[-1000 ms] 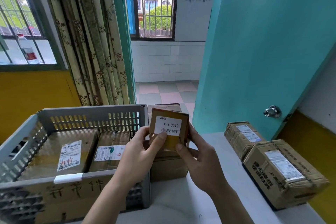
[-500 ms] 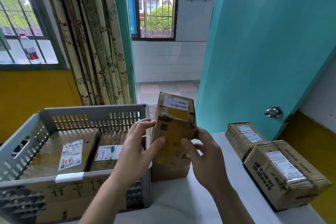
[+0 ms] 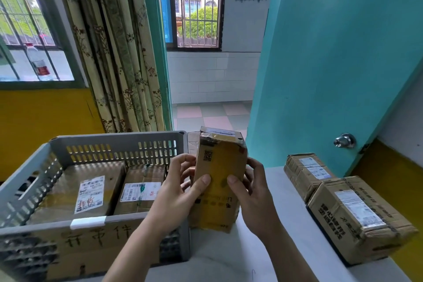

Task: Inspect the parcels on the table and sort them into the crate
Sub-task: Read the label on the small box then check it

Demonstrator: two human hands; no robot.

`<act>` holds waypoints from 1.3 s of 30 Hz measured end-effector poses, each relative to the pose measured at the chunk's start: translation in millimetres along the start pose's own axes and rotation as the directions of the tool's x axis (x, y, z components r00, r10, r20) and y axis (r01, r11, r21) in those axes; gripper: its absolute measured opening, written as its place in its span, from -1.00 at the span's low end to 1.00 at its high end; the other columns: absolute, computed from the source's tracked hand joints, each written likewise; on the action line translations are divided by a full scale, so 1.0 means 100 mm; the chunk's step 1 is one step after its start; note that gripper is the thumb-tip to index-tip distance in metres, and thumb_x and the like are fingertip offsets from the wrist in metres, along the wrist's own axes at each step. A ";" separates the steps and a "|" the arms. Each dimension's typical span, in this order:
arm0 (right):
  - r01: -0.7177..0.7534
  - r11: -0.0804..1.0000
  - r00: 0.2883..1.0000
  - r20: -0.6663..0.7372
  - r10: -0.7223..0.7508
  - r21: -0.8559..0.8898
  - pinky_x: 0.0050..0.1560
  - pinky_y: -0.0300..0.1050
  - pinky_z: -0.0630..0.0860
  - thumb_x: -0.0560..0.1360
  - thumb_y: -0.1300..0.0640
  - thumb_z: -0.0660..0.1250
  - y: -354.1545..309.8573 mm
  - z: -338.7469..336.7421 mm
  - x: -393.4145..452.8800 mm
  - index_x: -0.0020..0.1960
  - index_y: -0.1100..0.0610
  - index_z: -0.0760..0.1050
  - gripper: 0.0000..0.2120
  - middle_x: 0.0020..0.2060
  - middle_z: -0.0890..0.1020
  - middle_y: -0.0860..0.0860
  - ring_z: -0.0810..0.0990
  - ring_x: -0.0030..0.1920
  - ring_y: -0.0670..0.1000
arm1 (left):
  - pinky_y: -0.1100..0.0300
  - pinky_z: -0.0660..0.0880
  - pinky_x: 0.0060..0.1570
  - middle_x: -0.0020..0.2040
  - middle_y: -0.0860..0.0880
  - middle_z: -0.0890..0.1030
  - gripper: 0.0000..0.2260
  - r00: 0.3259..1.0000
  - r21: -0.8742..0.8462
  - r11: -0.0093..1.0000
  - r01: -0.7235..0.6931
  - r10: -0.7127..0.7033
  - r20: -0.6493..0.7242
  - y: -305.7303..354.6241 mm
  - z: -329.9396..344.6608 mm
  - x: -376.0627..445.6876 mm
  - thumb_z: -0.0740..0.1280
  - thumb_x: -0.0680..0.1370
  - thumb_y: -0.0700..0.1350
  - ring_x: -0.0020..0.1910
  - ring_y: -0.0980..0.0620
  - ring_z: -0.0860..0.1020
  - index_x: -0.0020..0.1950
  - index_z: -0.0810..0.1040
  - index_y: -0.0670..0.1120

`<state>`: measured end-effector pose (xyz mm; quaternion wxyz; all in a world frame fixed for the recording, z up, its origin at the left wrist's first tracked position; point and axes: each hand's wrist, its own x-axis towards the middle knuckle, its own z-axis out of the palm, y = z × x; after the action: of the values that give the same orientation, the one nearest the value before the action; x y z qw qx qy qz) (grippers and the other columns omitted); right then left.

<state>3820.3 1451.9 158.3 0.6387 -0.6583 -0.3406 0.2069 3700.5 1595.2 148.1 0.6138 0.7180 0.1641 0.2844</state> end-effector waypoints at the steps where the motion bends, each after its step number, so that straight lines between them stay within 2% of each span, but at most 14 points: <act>1: 0.000 1.000 1.000 0.001 0.000 -0.010 -0.08 -0.42 0.56 0.44 -0.19 0.25 0.01 0.01 0.00 0.26 -0.22 0.27 -0.59 0.20 0.47 -0.36 0.56 0.04 -0.45 | 0.04 0.65 0.12 0.24 0.05 0.61 -0.51 1.000 -0.006 1.000 0.028 -0.028 -0.003 0.03 -0.01 0.01 0.41 0.40 0.35 0.24 0.04 0.62 0.24 0.42 0.21; 4: 0.010 1.000 1.000 0.020 -0.010 -0.011 -0.02 -0.37 0.59 0.46 -0.20 0.30 0.03 0.05 0.00 0.28 -0.20 0.29 -0.57 0.24 0.50 -0.31 0.58 0.10 -0.37 | 0.16 0.67 0.02 0.28 0.10 0.55 -0.52 0.996 -0.002 0.996 0.087 -0.087 -0.023 0.14 -0.01 0.04 0.34 0.46 0.45 0.21 0.09 0.62 0.25 0.38 0.25; 8: 0.003 1.000 1.000 0.023 -0.003 -0.002 0.01 -0.29 0.62 0.46 -0.25 0.28 0.04 0.06 0.01 0.28 -0.20 0.30 -0.57 0.21 0.53 -0.30 0.60 0.10 -0.31 | 0.03 0.69 0.06 0.30 0.08 0.56 -0.52 0.993 0.007 0.995 0.100 -0.099 -0.059 0.16 0.00 0.05 0.38 0.45 0.37 0.19 0.04 0.64 0.28 0.39 0.22; 13: -0.026 1.000 1.000 0.003 0.026 -0.002 -0.02 -0.29 0.62 0.46 -0.24 0.23 -0.03 0.05 0.05 0.22 -0.17 0.32 -0.63 0.16 0.55 -0.28 0.62 0.05 -0.29 | 0.09 0.69 0.03 0.31 0.05 0.57 -0.54 0.988 -0.021 0.991 0.129 -0.130 -0.084 0.13 0.00 0.01 0.41 0.46 0.31 0.19 0.00 0.66 0.29 0.41 0.21; 16: -0.014 1.000 1.000 -0.009 0.014 -0.020 -0.04 -0.29 0.63 0.38 -0.40 0.25 -0.03 0.06 0.03 0.22 -0.19 0.33 -0.50 0.16 0.56 -0.27 0.63 0.05 -0.28 | 0.17 0.68 -0.03 0.29 0.06 0.57 -0.56 0.987 -0.011 0.991 0.134 -0.134 -0.086 0.14 0.02 -0.02 0.40 0.48 0.29 0.18 0.04 0.65 0.28 0.41 0.20; 18: -0.030 0.999 0.999 -0.041 0.028 -0.045 0.03 -0.18 0.65 0.36 -0.44 0.23 -0.03 0.06 0.04 0.21 -0.21 0.33 -0.48 0.17 0.57 -0.24 0.65 0.07 -0.18 | 0.23 0.66 -0.04 0.29 0.07 0.57 -0.59 0.988 -0.005 0.990 0.139 -0.139 -0.061 0.15 0.00 -0.02 0.39 0.49 0.27 0.18 0.07 0.65 0.28 0.41 0.23; 21: -0.068 0.997 0.993 -0.098 0.064 -0.036 0.00 -0.18 0.62 0.40 -0.36 0.16 -0.10 0.05 0.08 0.14 -0.20 0.33 -0.60 0.11 0.57 -0.21 0.62 0.05 -0.13 | 0.18 0.65 0.06 0.35 0.13 0.55 -0.43 0.990 0.021 0.991 0.135 -0.136 0.048 0.10 -0.06 -0.06 0.45 0.43 0.36 0.23 0.12 0.63 0.39 0.37 0.33; 23: -0.089 0.996 0.990 -0.115 0.085 -0.031 -0.08 -0.25 0.57 0.39 -0.37 0.13 -0.14 0.05 0.11 0.11 -0.20 0.33 -0.61 0.07 0.56 -0.24 0.61 0.02 -0.16 | 0.18 0.66 0.02 0.37 0.16 0.52 -0.38 0.984 0.024 0.988 0.149 -0.151 0.093 0.09 -0.06 -0.08 0.46 0.47 0.31 0.22 0.17 0.63 0.48 0.32 0.34; 25: -0.097 0.995 0.991 -0.088 0.096 -0.007 -0.12 -0.29 0.57 0.41 -0.35 0.16 -0.14 0.05 0.09 0.14 -0.23 0.35 -0.63 0.09 0.57 -0.26 0.64 0.00 -0.17 | 0.22 0.65 -0.04 0.36 0.15 0.53 -0.42 0.987 -0.001 0.990 0.143 -0.142 0.068 0.11 -0.04 -0.08 0.45 0.49 0.24 0.17 0.20 0.65 0.48 0.34 0.31; 28: -0.103 0.992 0.994 0.055 0.099 0.070 -0.14 -0.32 0.61 0.48 -0.29 0.30 -0.10 0.05 0.02 0.27 -0.30 0.33 -0.60 0.17 0.56 -0.29 0.66 0.01 -0.26 | 0.14 0.67 -0.02 0.33 0.02 0.60 -0.42 0.988 -0.060 0.986 0.153 -0.154 -0.007 0.12 -0.03 -0.05 0.44 0.45 0.24 0.15 0.05 0.69 0.45 0.40 0.26; 31: -0.126 0.987 0.985 0.131 0.112 0.097 -0.18 -0.36 0.58 0.43 -0.19 0.29 -0.10 0.07 -0.05 0.29 -0.30 0.33 -0.57 0.15 0.54 -0.29 0.65 -0.03 -0.33 | 0.08 0.69 -0.02 0.30 -0.05 0.63 -0.47 0.977 -0.112 0.975 0.191 -0.199 -0.073 0.14 -0.05 -0.02 0.45 0.51 0.25 0.13 -0.02 0.70 0.45 0.42 0.22; 34: -0.110 0.992 0.992 0.074 0.105 0.068 -0.15 -0.34 0.59 0.42 -0.23 0.29 -0.09 0.10 -0.02 0.25 -0.35 0.34 -0.60 0.16 0.55 -0.30 0.65 0.04 -0.16 | 0.15 0.68 -0.05 0.32 0.02 0.59 -0.45 0.965 -0.103 0.960 0.262 -0.261 0.018 0.17 -0.07 -0.06 0.41 0.46 0.20 0.13 0.00 0.70 0.42 0.34 0.31; 36: -0.103 0.993 0.994 0.041 0.100 0.061 -0.14 -0.34 0.60 0.44 -0.26 0.26 -0.09 0.10 0.01 0.24 -0.36 0.34 -0.62 0.14 0.55 -0.32 0.64 0.06 -0.14 | 0.15 0.68 -0.04 0.31 0.04 0.60 -0.44 0.956 -0.105 0.950 0.293 -0.286 0.071 0.17 -0.05 -0.09 0.40 0.48 0.15 0.11 0.04 0.71 0.45 0.30 0.32; 39: -0.087 0.992 0.994 0.068 0.081 0.090 0.02 -0.25 0.63 0.49 -0.25 0.22 -0.06 0.10 0.02 0.33 -0.32 0.33 -0.59 0.16 0.58 -0.32 0.66 0.11 -0.15 | 0.03 0.70 -0.01 0.23 0.02 0.67 -0.47 0.954 -0.140 0.944 0.299 -0.300 0.012 0.19 0.00 -0.09 0.38 0.53 0.12 0.07 0.03 0.72 0.49 0.34 0.22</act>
<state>3813.5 1459.9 163.3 0.6481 -0.6345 -0.3230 0.2702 3691.6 1586.5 164.5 0.6980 0.6384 0.2536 0.2022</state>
